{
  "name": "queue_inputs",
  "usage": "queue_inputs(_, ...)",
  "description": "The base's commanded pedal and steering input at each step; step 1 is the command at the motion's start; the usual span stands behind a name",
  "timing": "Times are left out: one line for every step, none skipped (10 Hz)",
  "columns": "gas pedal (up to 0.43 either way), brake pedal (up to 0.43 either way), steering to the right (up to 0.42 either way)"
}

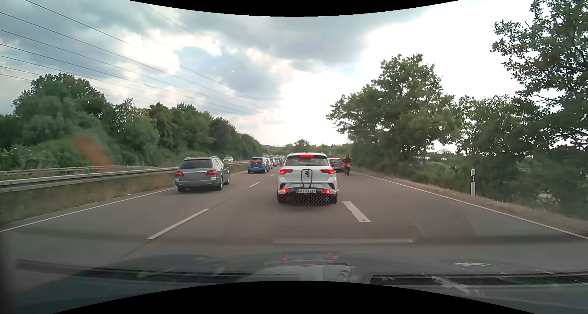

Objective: Follow the waypoints while adhering to traffic rules and regulations

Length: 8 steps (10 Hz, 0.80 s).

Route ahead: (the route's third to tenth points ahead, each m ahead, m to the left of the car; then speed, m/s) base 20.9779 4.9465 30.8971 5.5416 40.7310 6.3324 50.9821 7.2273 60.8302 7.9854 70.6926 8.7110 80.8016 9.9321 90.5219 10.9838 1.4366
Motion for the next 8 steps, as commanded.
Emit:
queue_inputs(0.0,0.11,-0.007)
queue_inputs(0.0,0.11,-0.012)
queue_inputs(0.0,0.11,-0.015)
queue_inputs(0.0,0.11,-0.014)
queue_inputs(0.0,0.134,-0.013)
queue_inputs(0.0,0.134,-0.013)
queue_inputs(0.0,0.134,-0.013)
queue_inputs(0.0,0.128,-0.013)
